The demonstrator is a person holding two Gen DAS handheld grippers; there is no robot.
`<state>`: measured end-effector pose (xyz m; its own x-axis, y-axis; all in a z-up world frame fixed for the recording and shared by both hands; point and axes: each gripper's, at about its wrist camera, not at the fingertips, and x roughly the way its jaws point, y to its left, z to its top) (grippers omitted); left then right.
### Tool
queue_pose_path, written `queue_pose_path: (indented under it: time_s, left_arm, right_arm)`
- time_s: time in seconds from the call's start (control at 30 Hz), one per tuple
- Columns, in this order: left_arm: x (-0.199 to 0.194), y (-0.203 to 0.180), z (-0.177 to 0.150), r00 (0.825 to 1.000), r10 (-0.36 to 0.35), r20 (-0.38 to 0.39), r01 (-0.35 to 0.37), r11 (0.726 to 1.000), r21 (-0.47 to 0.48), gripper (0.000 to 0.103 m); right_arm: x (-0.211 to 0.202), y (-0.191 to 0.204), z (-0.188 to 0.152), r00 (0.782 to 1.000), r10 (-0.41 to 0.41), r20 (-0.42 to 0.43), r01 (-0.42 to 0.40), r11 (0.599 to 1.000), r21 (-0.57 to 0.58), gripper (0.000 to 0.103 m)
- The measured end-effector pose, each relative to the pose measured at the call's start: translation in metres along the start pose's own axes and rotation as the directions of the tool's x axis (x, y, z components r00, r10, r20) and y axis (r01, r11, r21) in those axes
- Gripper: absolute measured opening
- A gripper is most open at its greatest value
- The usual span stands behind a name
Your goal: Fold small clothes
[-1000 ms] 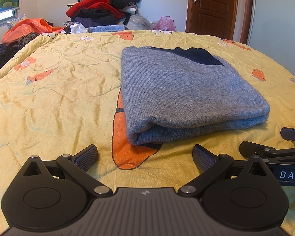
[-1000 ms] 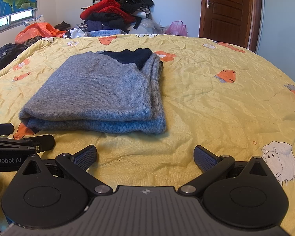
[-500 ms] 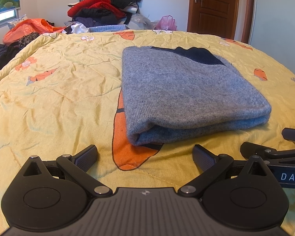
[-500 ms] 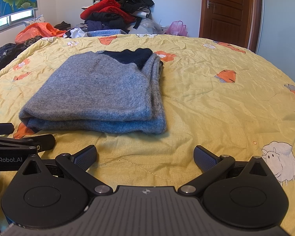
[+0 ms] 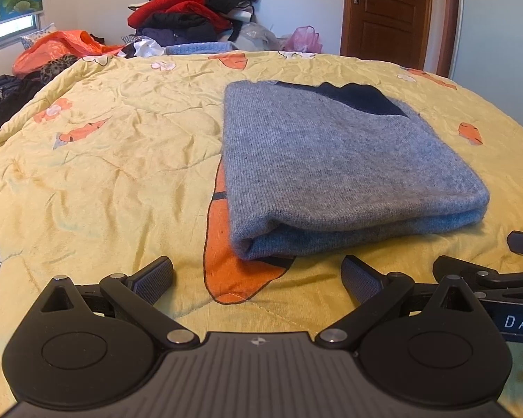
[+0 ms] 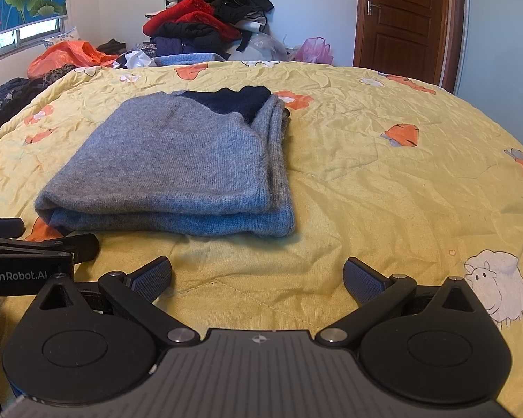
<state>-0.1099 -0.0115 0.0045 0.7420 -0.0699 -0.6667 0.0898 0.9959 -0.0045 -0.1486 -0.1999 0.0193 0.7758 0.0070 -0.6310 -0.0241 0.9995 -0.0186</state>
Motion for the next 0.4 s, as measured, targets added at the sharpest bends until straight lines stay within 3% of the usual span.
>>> queue_pose_path:
  time_s: [0.2,0.4]
  left_arm:
    - [-0.004,0.007,-0.004,0.999,-0.037,0.018,0.038,0.999,-0.009,0.103]
    - [-0.012,0.03,-0.008,0.998,-0.023,0.051,0.03,0.99,-0.14,0.103]
  right_arm:
    - [0.0,0.0,0.0,1.0,0.0,0.0,0.0,1.0,0.0,0.103]
    - [0.0,-0.001,0.0,1.0,0.001,0.0,-0.001,1.0,0.002,0.103]
